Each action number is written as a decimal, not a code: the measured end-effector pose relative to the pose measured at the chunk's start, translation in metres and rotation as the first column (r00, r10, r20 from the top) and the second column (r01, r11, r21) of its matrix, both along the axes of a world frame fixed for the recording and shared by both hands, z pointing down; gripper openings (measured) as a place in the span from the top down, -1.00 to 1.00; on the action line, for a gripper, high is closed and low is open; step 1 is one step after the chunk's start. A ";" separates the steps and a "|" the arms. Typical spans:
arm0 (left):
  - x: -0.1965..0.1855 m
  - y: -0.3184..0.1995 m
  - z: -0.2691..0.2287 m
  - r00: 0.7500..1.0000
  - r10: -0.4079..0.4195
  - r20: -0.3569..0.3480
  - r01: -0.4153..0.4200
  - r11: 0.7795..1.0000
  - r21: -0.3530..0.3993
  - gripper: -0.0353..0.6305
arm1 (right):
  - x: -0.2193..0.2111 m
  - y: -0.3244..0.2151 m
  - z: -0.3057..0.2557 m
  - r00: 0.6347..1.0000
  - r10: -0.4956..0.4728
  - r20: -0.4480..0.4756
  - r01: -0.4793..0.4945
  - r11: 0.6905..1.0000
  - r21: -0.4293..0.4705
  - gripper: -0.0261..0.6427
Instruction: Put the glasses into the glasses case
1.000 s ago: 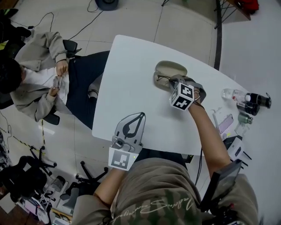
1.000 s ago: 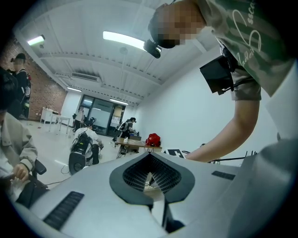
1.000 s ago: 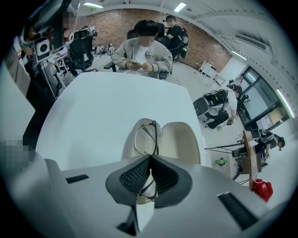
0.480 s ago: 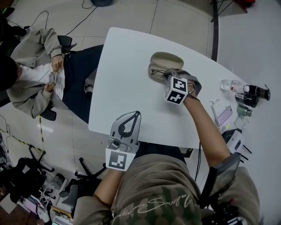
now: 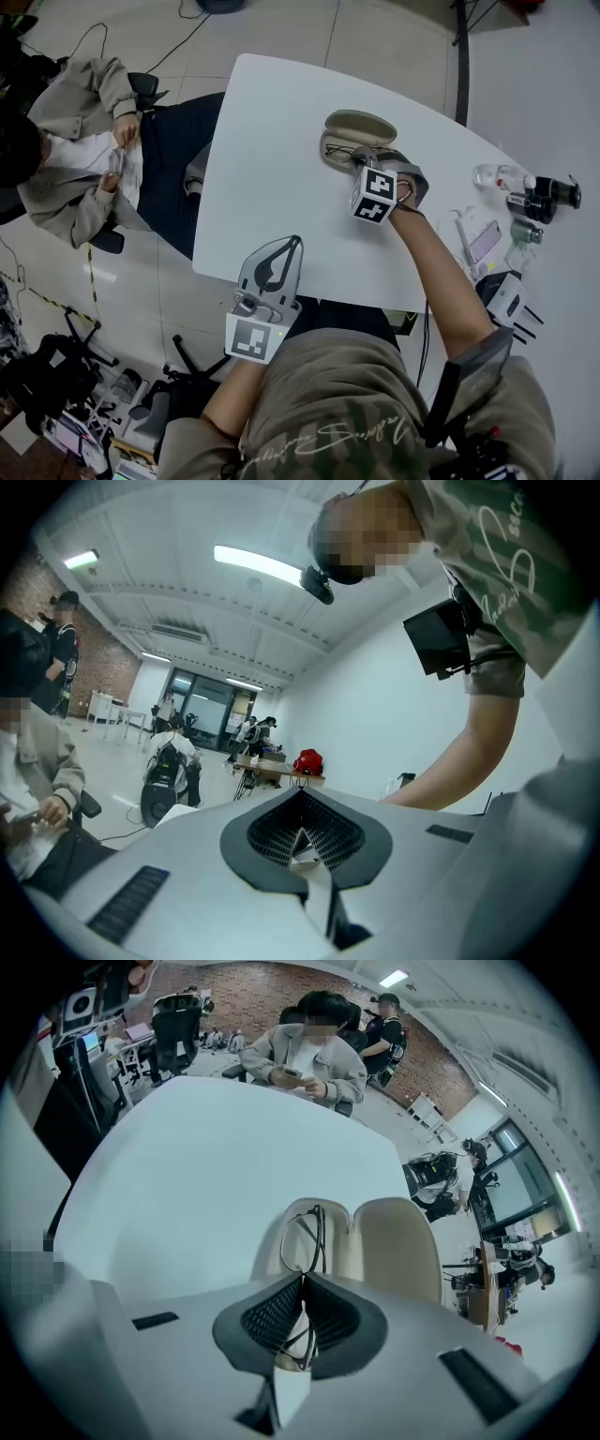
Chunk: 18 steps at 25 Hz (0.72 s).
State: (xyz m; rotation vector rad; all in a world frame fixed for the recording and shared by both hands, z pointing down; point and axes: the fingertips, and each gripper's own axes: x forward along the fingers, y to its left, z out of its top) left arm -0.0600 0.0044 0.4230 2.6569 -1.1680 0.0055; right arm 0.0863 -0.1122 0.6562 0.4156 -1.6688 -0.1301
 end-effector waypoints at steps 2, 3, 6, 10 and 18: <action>-0.001 0.004 -0.001 1.000 0.011 0.012 -0.011 1.000 0.011 0.88 | -0.001 0.000 0.000 1.000 0.003 -0.004 -0.003 1.000 0.006 0.88; -0.002 0.006 -0.002 1.000 0.018 0.017 -0.018 1.000 0.014 0.88 | -0.002 0.000 0.001 1.000 0.006 -0.003 -0.006 1.000 0.009 0.88; -0.003 0.009 -0.002 0.999 0.033 0.024 -0.034 0.999 0.022 0.88 | -0.001 -0.002 0.003 1.000 0.015 -0.010 -0.015 1.000 0.027 0.88; -0.005 0.010 -0.004 0.999 0.044 0.029 -0.045 0.998 0.032 0.88 | 0.000 -0.004 0.005 0.999 0.030 -0.019 -0.030 0.999 0.020 0.88; -0.014 0.018 -0.003 0.998 0.058 0.030 -0.059 0.998 0.020 0.88 | -0.002 -0.007 0.003 0.998 0.043 -0.035 -0.042 0.998 0.037 0.88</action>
